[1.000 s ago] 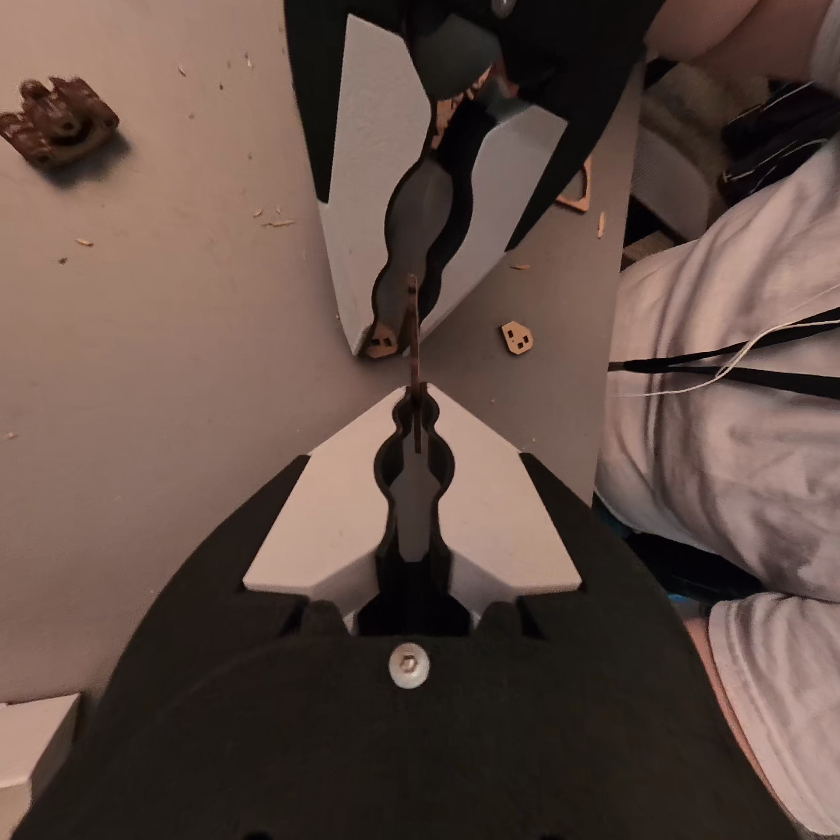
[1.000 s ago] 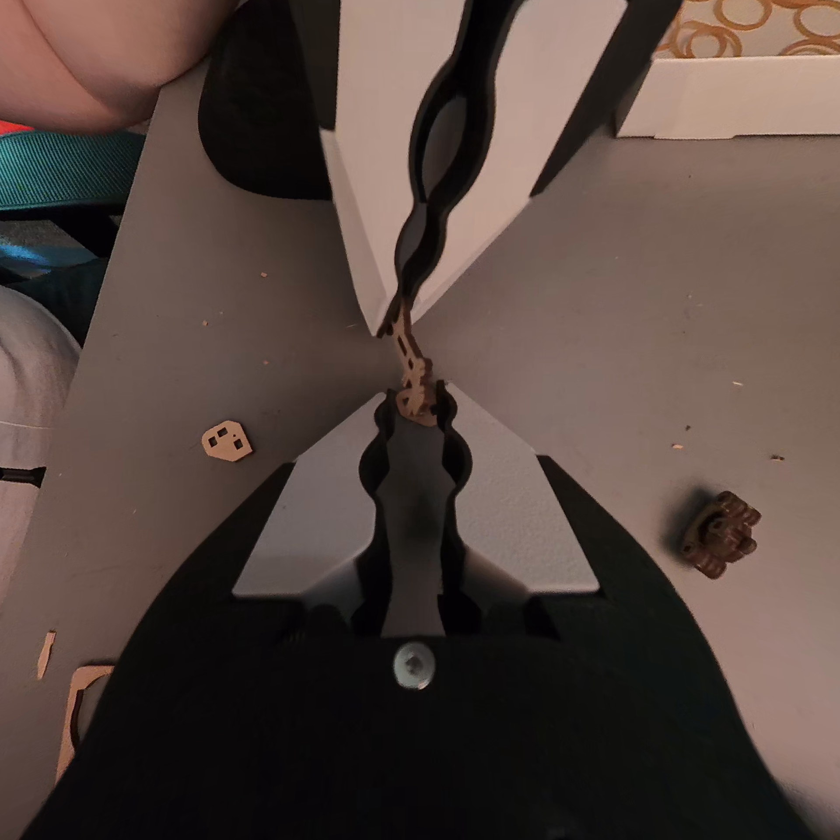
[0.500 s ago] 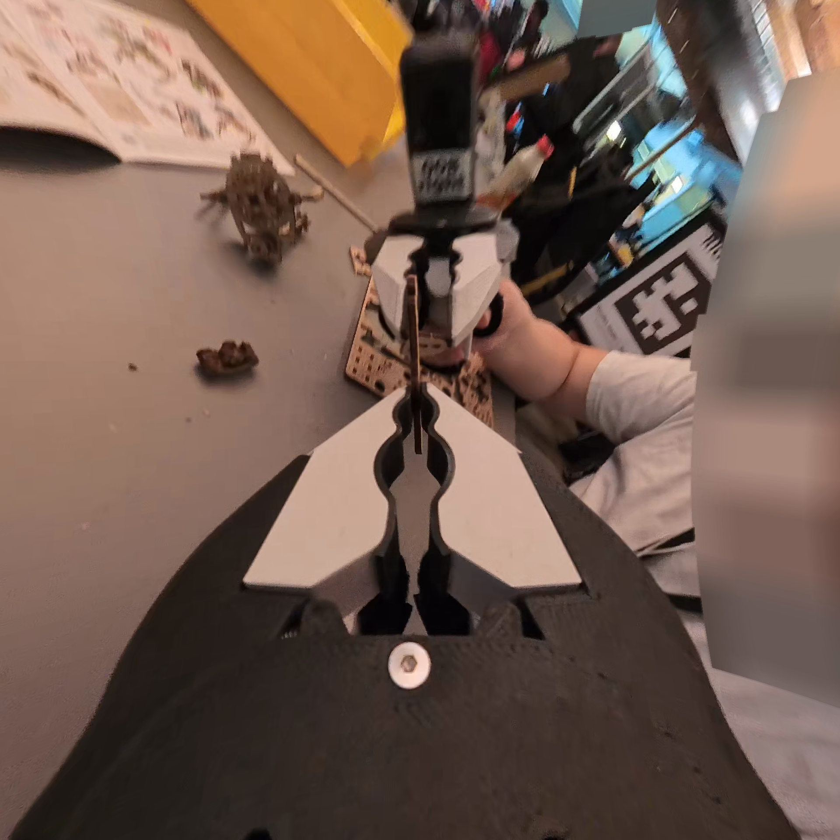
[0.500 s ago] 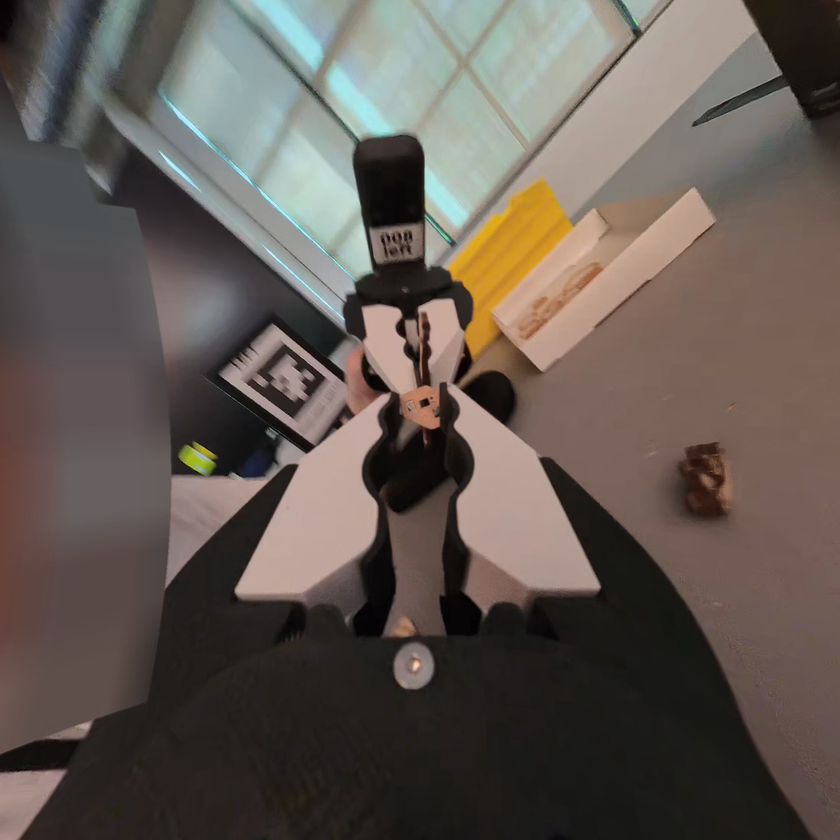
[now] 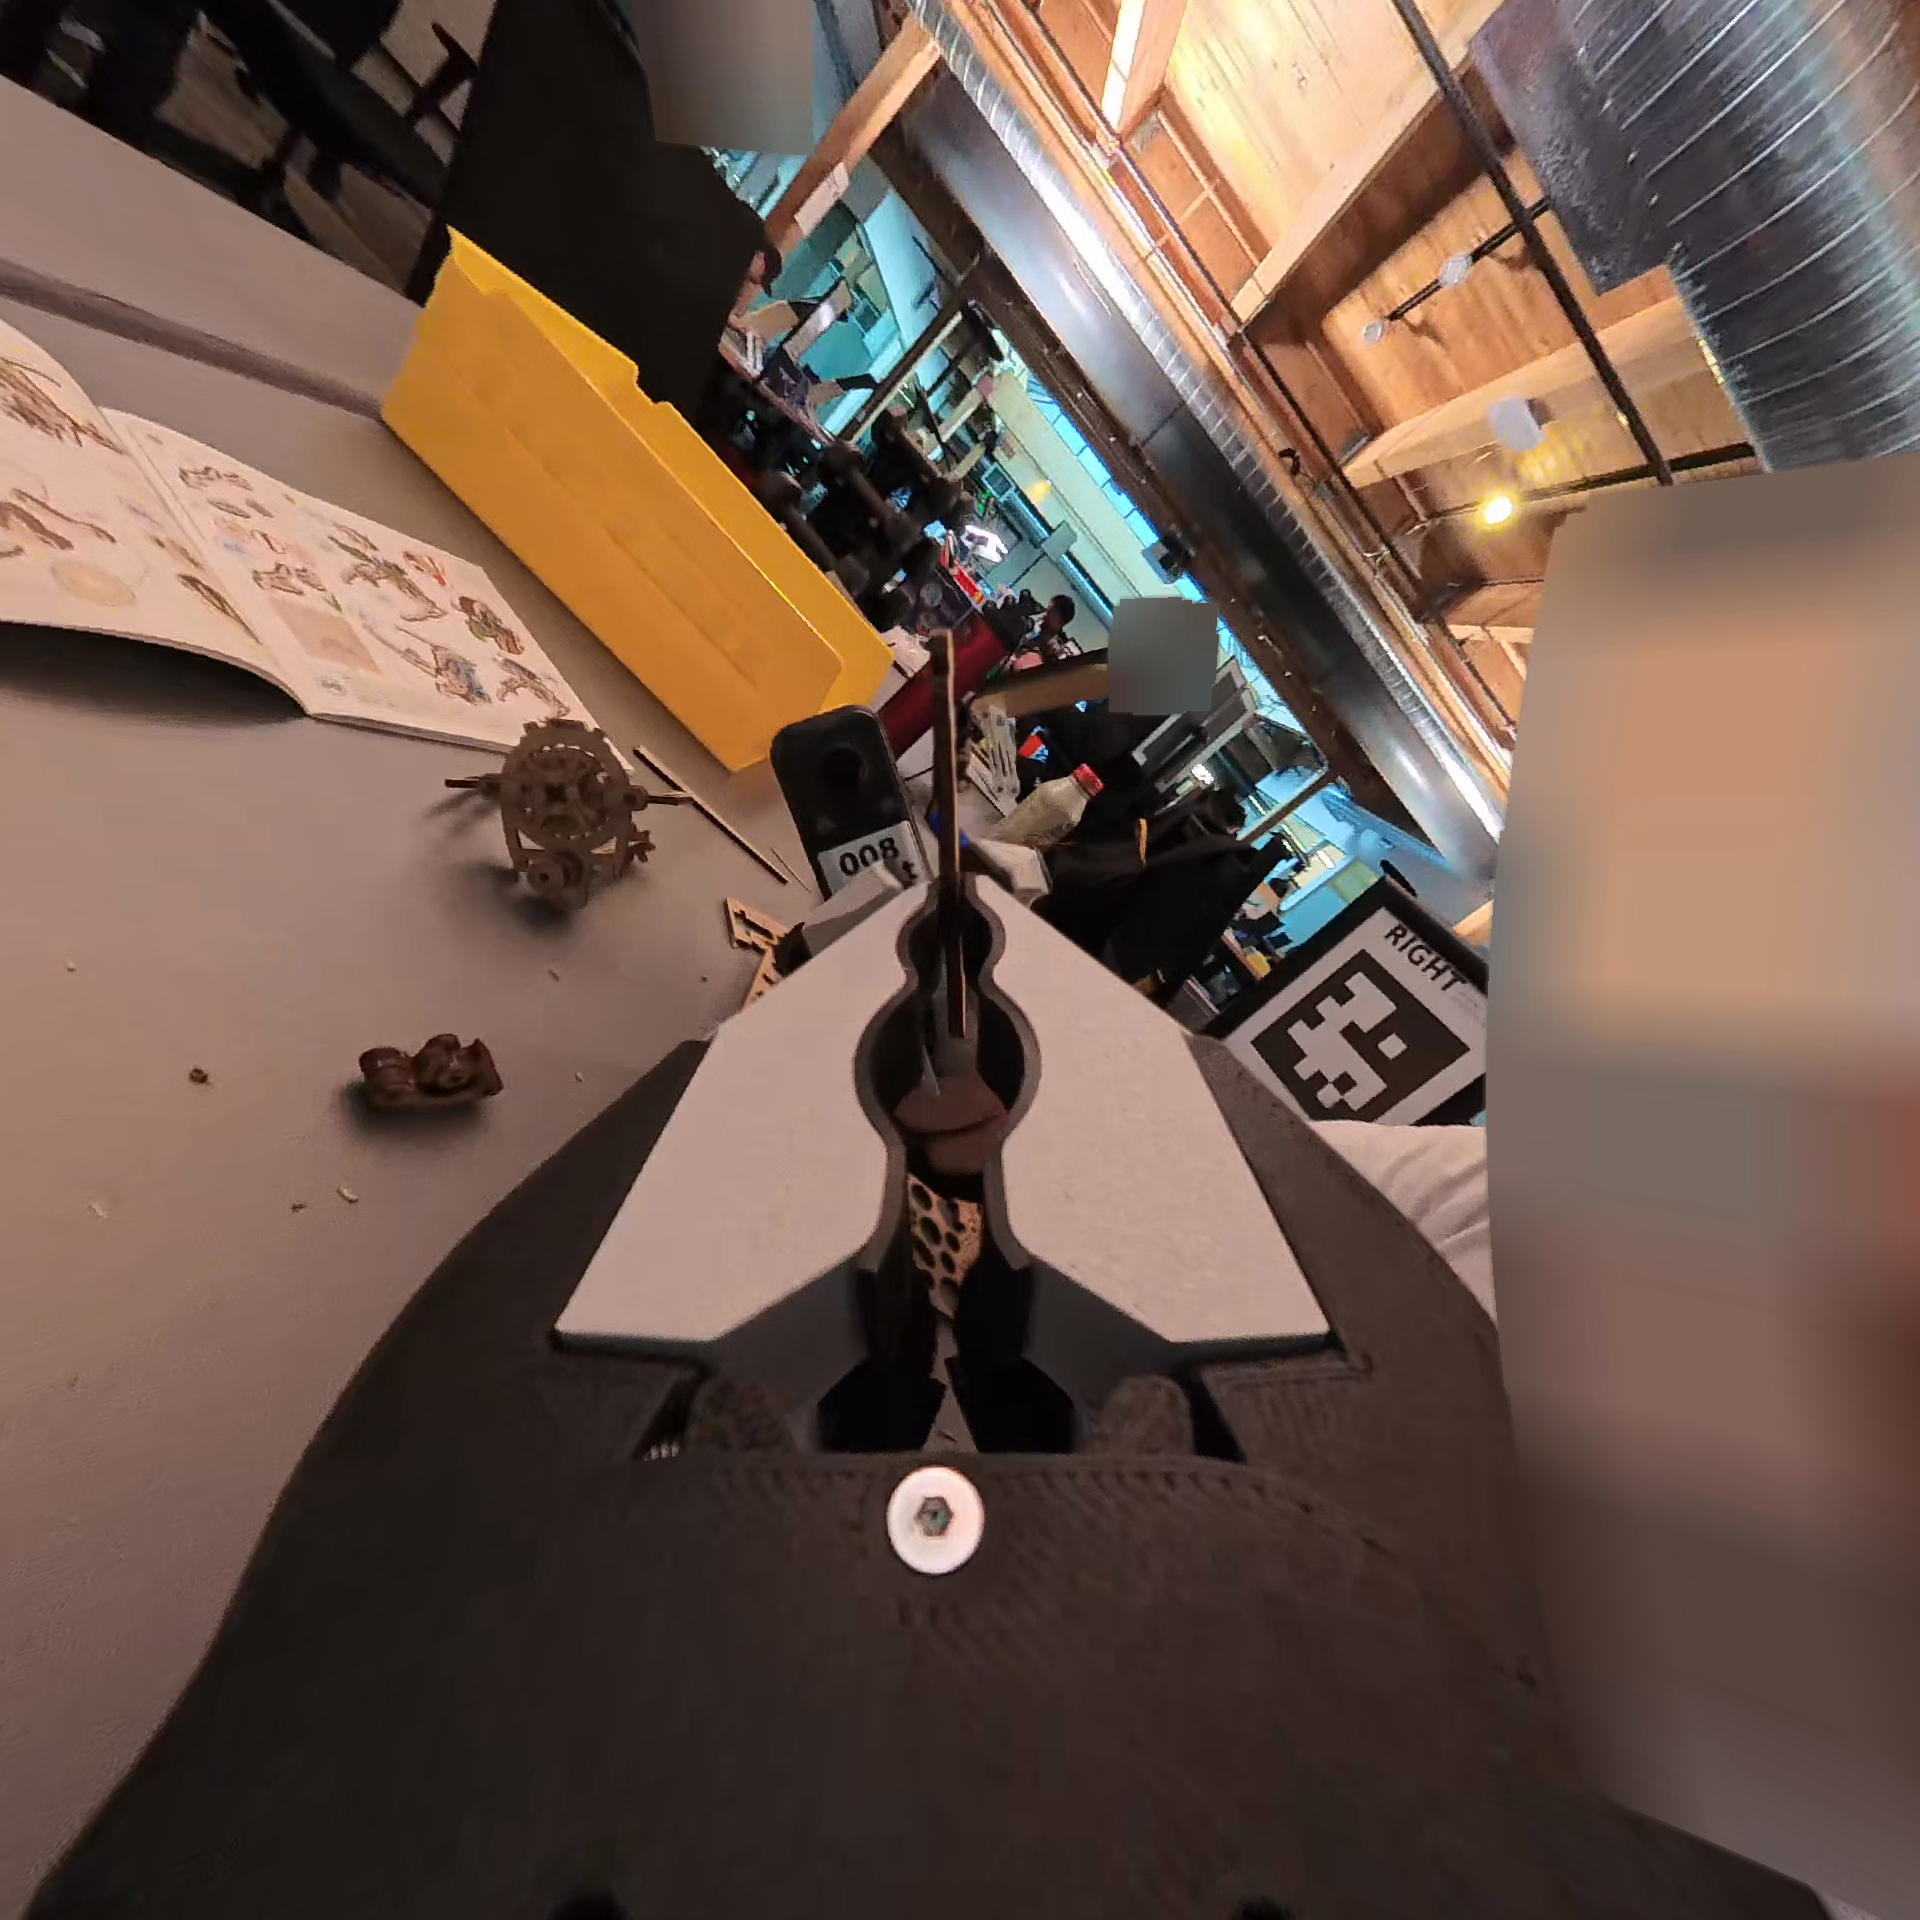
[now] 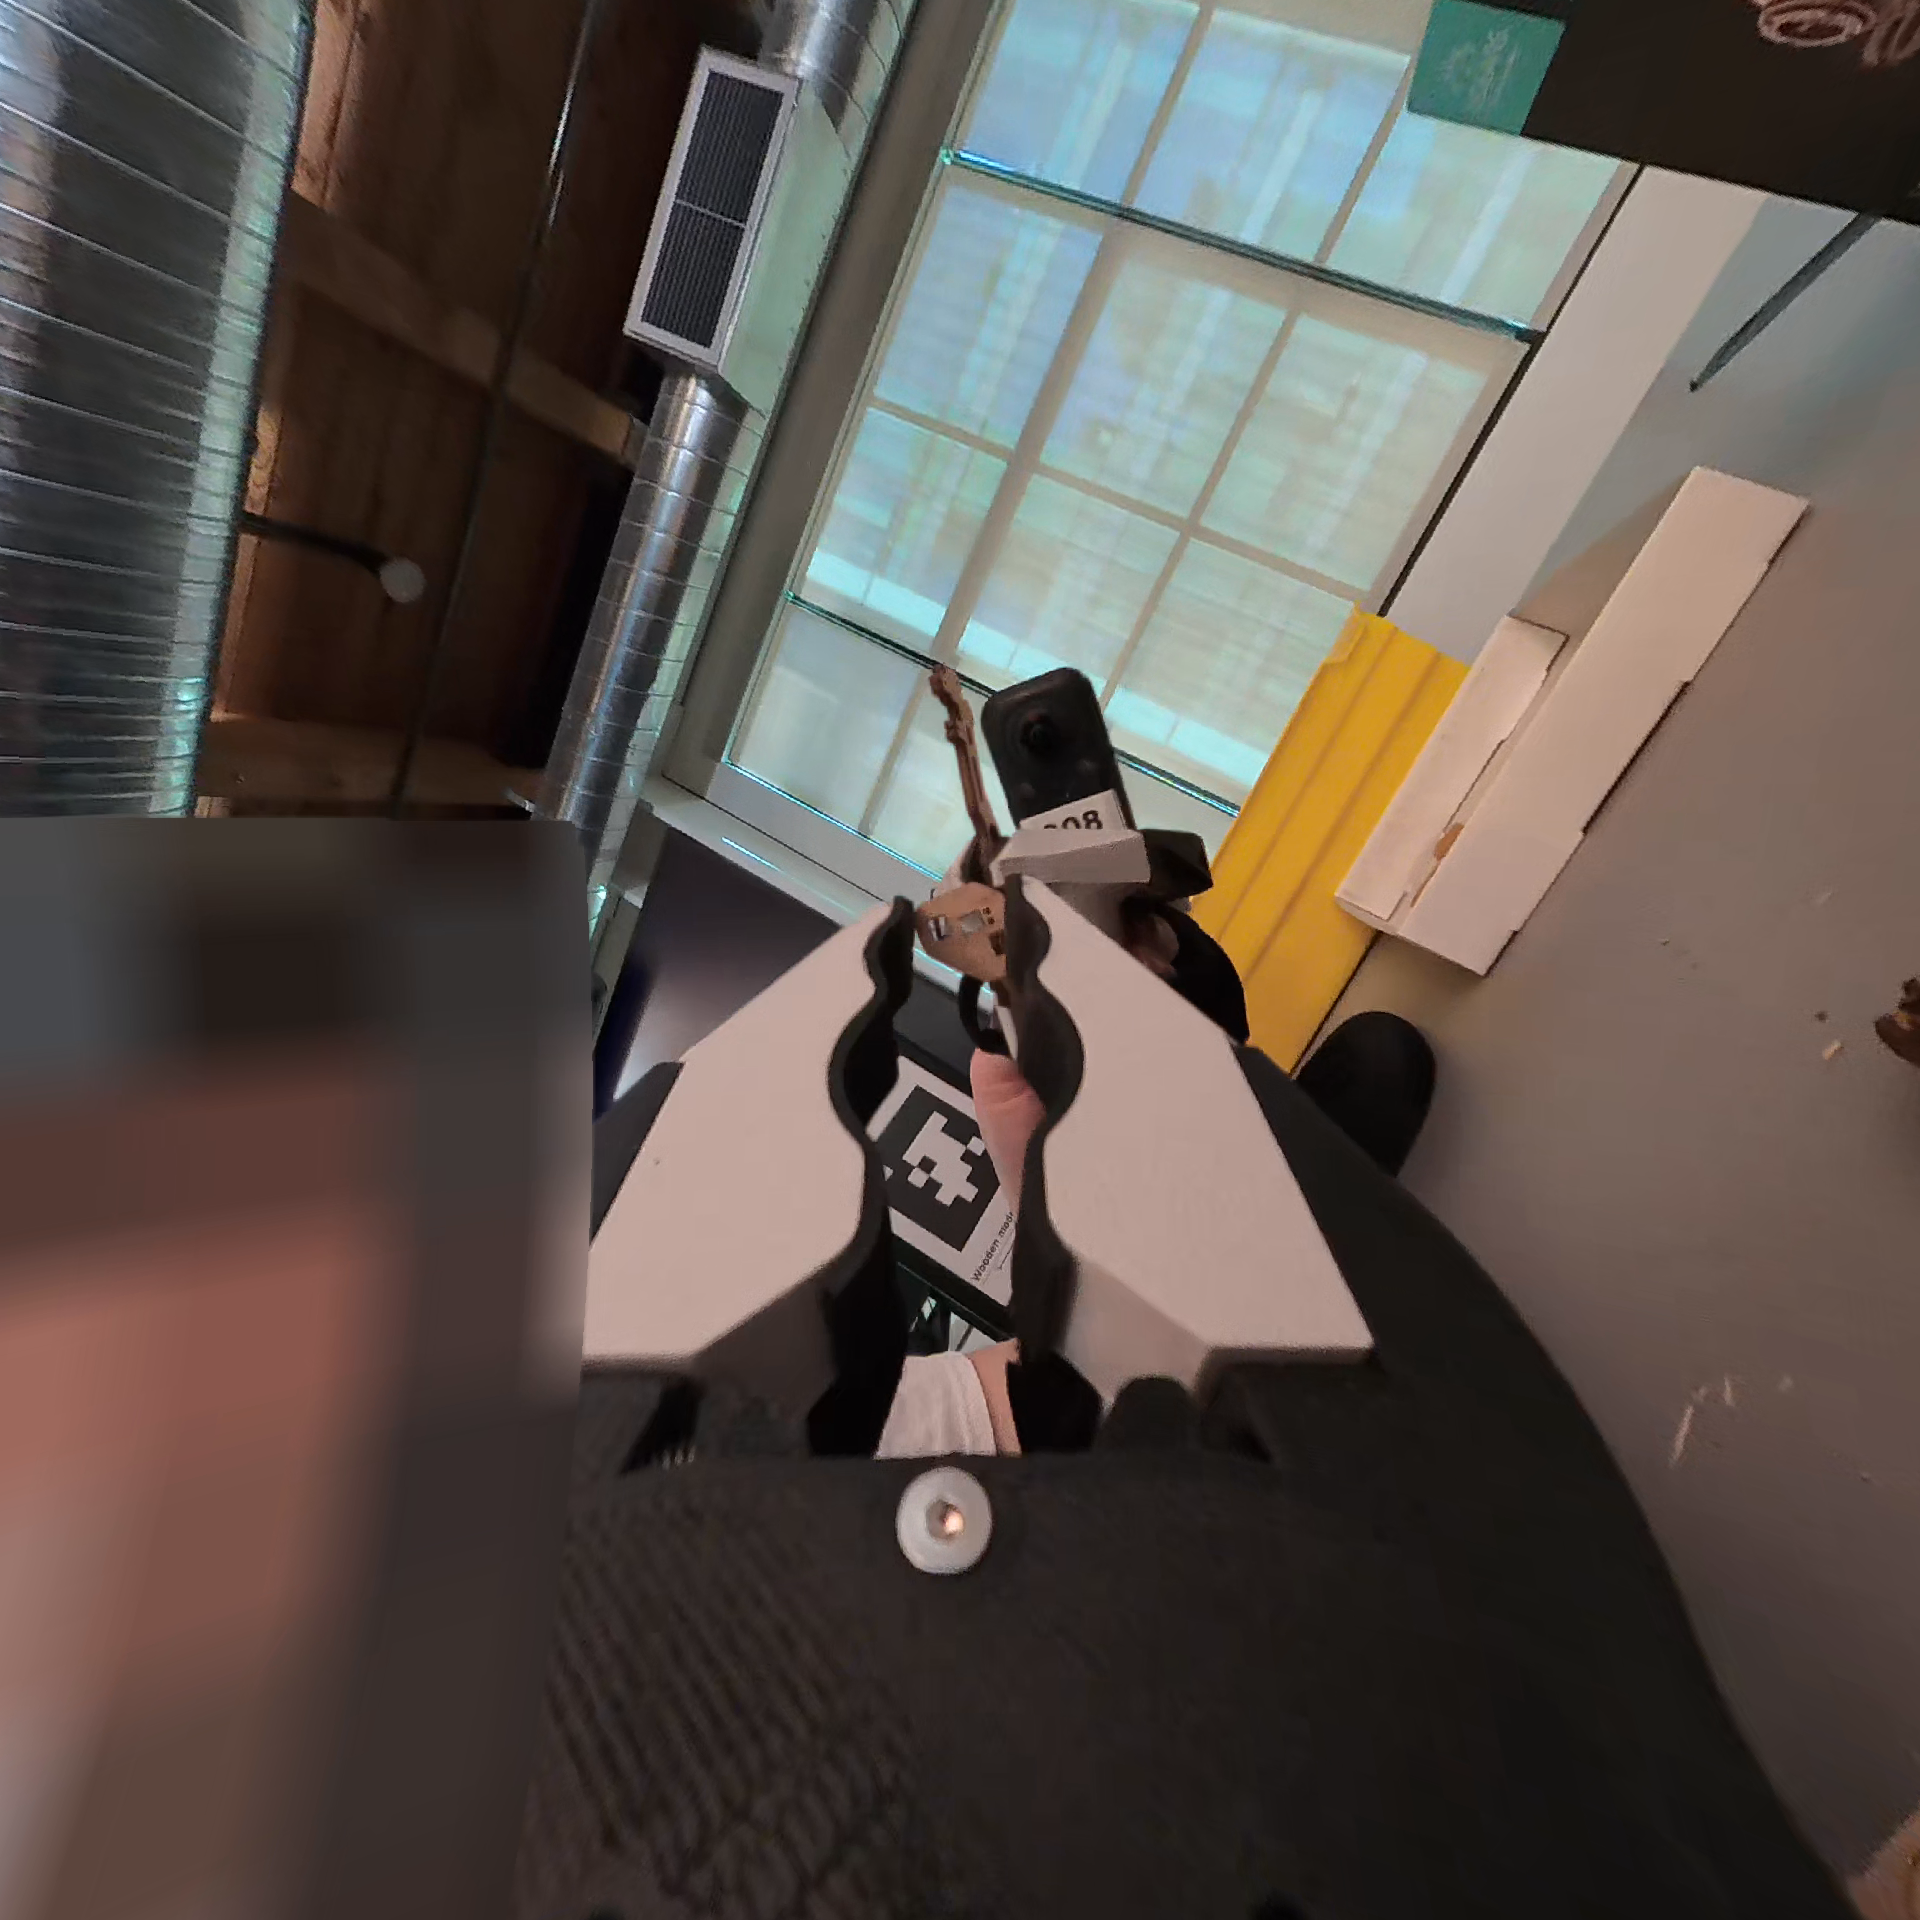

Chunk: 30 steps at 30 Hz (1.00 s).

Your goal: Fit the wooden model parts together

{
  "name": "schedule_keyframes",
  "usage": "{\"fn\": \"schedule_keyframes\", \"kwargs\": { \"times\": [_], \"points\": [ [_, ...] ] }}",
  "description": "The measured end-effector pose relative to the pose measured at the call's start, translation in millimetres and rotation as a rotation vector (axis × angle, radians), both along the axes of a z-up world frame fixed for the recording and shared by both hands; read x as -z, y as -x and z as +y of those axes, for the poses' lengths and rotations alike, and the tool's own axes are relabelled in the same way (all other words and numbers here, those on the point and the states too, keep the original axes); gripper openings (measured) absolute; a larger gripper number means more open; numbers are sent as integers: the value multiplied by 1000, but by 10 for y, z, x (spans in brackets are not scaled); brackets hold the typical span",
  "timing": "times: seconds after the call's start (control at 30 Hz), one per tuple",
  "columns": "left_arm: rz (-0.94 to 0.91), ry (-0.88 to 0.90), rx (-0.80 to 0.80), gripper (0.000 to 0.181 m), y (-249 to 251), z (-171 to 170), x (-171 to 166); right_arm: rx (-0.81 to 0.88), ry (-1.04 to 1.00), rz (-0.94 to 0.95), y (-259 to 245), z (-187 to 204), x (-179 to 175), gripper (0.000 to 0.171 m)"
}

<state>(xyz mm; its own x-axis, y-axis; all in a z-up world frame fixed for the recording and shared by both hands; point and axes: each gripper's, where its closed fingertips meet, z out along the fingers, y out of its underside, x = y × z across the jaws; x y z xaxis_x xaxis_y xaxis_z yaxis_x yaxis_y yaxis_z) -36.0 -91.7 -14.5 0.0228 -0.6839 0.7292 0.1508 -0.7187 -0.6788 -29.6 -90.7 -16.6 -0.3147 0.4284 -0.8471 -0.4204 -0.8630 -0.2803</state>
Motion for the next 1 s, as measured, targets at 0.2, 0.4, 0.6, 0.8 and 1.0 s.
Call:
{"fn": "schedule_keyframes", "kwargs": {
  "times": [0.2,0.4,0.6,0.8,1.0],
  "points": [
    [15,-60,-39,0,-46,-4,-9,2,52,49,8,10,9,16],
    [67,-124,-74,0,-97,3,44,9,107,106,-8,19,8,16],
    [68,-153,-106,0,-102,24,28,14,148,155,-30,28,2,16],
    [71,-160,-115,0,-116,26,34,9,163,176,-16,28,20,17],
    [76,-178,-164,0,-131,52,44,45,219,262,-37,64,46,16]
  ]
}}
